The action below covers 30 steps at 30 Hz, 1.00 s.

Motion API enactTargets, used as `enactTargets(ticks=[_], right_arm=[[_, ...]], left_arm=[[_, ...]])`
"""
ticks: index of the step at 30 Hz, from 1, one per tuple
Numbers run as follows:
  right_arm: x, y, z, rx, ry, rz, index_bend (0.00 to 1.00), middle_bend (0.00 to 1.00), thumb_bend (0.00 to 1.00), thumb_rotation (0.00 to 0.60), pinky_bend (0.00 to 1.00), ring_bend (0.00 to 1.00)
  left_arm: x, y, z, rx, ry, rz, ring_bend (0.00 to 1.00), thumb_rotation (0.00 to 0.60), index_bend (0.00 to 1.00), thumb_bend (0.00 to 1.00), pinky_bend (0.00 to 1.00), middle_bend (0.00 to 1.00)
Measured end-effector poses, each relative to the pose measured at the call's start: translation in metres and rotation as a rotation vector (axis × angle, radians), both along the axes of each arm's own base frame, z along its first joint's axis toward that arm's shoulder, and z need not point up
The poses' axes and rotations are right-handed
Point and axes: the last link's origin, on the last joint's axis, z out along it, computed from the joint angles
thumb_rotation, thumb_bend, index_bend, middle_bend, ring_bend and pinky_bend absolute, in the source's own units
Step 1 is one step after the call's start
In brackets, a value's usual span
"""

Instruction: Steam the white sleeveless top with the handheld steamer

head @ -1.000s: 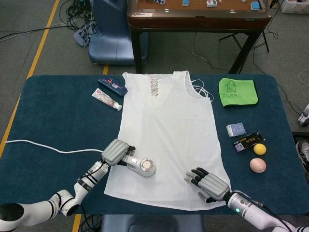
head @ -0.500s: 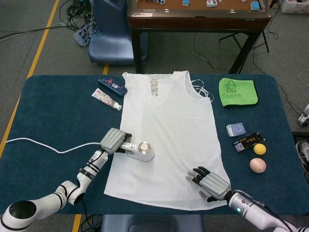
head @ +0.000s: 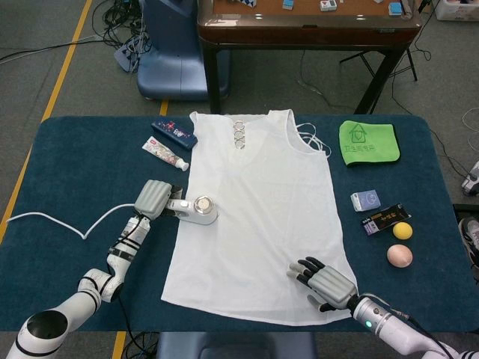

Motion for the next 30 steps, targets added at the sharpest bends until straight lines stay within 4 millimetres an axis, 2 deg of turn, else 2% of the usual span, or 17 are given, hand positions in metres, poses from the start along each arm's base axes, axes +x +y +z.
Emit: enactTargets(ticks=[9,13,17,21,25,30], right_arm=[[0.006,-0.001,0.013,-0.036,-0.042,0.003,0.00,0.07,0.56,0.562,0.01,0.00],[0.012,-0.005,0.028,-0.091,-0.080,0.022,0.00,0.07,0.50,0.563,0.01,0.00],[0.021,-0.011,0.052,-0.178,-0.127,0.050,0.00,0.08,0.41,0.564,0.01,0.00],[0.031,-0.017,0.087,-0.305,-0.159,0.091,0.00,0.08,0.35,0.563,0.01,0.00],[0.040,-0.022,0.117,-0.410,-0.162,0.118,0.00,0.08,0.32,0.564,0.01,0.00],[0.040,-0.023,0.137,-0.480,-0.143,0.100,0.00,0.08,0.29,0.563,0.01,0.00]], left_arm=[[-0.012,-0.004,0.021,0.020,-0.103,0.024,0.69,0.600,0.83,0.19,0.73,0.84],[-0.021,-0.011,0.038,0.036,-0.116,0.022,0.69,0.600,0.83,0.19,0.73,0.84],[-0.040,-0.020,0.058,0.063,-0.100,0.044,0.69,0.600,0.83,0.19,0.73,0.83],[-0.062,-0.026,0.075,0.087,-0.082,0.097,0.68,0.600,0.82,0.19,0.73,0.83],[-0.079,-0.032,0.082,0.099,-0.068,0.137,0.68,0.600,0.81,0.19,0.73,0.82],[-0.095,-0.035,0.087,0.116,-0.040,0.170,0.65,0.600,0.80,0.19,0.72,0.79]])
